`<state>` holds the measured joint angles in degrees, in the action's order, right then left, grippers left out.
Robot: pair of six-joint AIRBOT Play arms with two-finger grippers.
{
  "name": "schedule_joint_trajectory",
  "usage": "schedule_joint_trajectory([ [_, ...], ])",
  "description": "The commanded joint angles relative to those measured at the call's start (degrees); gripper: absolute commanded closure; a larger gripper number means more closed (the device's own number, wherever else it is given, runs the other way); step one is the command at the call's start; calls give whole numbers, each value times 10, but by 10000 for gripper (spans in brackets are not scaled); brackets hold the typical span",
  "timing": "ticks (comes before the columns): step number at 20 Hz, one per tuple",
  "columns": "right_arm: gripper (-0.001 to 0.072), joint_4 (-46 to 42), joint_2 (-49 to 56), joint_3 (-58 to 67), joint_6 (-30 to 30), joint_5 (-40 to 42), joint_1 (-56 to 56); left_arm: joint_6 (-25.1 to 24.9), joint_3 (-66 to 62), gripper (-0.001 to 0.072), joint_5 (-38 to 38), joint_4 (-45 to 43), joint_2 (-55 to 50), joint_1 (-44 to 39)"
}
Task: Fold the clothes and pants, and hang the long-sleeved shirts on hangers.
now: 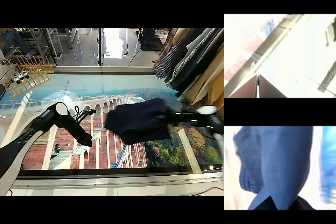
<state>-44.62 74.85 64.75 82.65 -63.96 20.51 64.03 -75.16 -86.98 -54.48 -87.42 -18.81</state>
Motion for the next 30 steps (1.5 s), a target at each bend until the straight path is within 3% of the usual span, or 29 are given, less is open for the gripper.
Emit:
schedule_joint_trajectory([
  [1,704,-136,-145,-30,139,19,137,-4,0,694,-25,0,23,3],
  [5,704,-188,-244,-125,161,22,354,-15,0,694,-25,0,23,3],
  [9,698,-277,-211,-216,77,-37,505,-15,0,694,-25,-3,24,5],
  [10,635,-313,-194,-221,69,-50,525,-14,0,694,-28,-16,25,7],
  [12,273,-375,-162,-209,23,-79,548,-11,0,694,-41,-48,38,21],
  [13,197,-387,-158,-195,21,-82,547,2,0,694,-50,-64,50,35],
  [16,187,-373,-161,-100,22,-109,498,30,0,695,-89,-150,110,87],
  [19,185,-372,-162,35,22,-174,369,84,0,694,-95,-322,192,154],
  [21,189,-333,-162,89,21,-212,264,120,0,693,-92,-401,240,207],
  [23,220,-282,-160,90,21,-198,150,140,0,693,-45,-409,275,267],
  [26,379,-285,-156,45,21,-92,-31,222,0,693,60,-409,297,329],
  [27,440,-309,-156,26,21,-45,-78,276,0,693,79,-409,297,341],
  [28,632,-347,-156,9,21,3,-118,304,0,694,86,-409,295,349],
  [29,699,-387,-156,-4,21,45,-144,307,0,693,86,-409,294,353],
  [30,699,-416,-155,-10,21,70,-155,307,0,693,86,-411,293,353],
])
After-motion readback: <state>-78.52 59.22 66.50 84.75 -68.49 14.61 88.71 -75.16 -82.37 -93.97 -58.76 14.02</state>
